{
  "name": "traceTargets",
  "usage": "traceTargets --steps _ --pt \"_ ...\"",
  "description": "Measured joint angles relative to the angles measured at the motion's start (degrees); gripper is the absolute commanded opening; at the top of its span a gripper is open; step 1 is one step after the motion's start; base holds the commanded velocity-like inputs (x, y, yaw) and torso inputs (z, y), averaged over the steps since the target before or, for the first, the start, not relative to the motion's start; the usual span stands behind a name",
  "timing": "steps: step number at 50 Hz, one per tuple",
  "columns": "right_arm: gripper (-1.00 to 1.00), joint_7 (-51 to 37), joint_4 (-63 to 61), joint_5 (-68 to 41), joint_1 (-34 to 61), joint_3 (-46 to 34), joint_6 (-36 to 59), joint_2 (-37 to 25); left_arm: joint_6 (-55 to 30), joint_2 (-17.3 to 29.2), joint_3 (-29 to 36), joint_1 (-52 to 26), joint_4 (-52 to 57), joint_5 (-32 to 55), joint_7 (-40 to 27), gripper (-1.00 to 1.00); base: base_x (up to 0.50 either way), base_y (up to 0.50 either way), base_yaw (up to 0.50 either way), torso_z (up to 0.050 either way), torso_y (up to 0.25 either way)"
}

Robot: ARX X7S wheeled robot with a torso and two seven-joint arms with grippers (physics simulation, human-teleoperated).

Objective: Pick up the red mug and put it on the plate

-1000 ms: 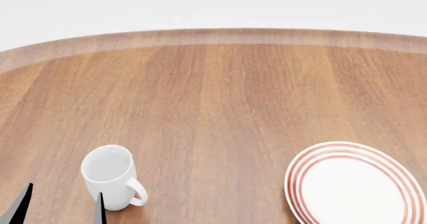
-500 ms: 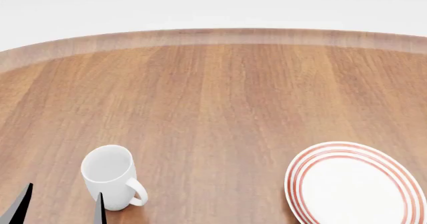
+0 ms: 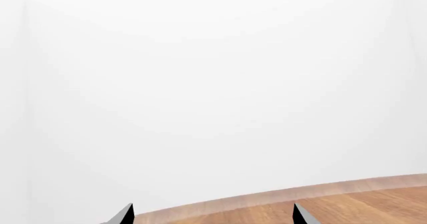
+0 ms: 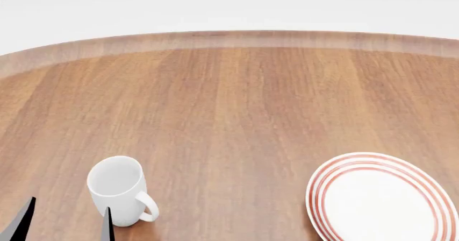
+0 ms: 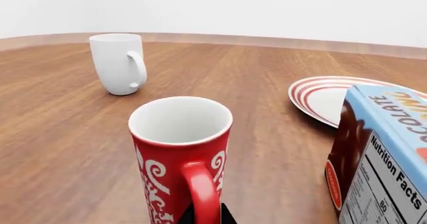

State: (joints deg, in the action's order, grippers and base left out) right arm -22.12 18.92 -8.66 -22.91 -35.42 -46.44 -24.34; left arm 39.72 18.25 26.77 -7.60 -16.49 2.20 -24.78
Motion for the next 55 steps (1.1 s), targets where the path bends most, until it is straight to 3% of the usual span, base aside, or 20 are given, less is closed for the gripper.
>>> traceTargets --steps 10,16,39,55 --pt "-1.00 -0.80 -3.09 -0.08 -1.17 0.29 1.15 -1.08 0.10 0.05 0.09 -0.04 -0.05 0.00 -0.13 1.00 0.00 0.00 0.00 0.000 0.000" --pt "-1.00 -3.06 -12.07 0.77 -4.25 1.59 4.33 -3.94 0.15 0.09 0.19 -0.08 -0.07 0.07 -0.12 1.00 0.00 0.00 0.00 0.000 0.000" --pt "-1.00 -12.07 -48.60 1.19 -12.16 8.67 24.59 -14.26 0.48 0.20 0.44 -0.19 -0.24 0.19 -0.31 1.00 0.00 0.00 0.00 0.000 0.000" --pt "-1.00 -16.86 -63.70 -4.49 -11.21 13.90 38.78 -19.38 0.55 0.29 0.63 -0.25 -0.27 0.26 -0.42 1.00 0.00 0.00 0.00 0.000 0.001"
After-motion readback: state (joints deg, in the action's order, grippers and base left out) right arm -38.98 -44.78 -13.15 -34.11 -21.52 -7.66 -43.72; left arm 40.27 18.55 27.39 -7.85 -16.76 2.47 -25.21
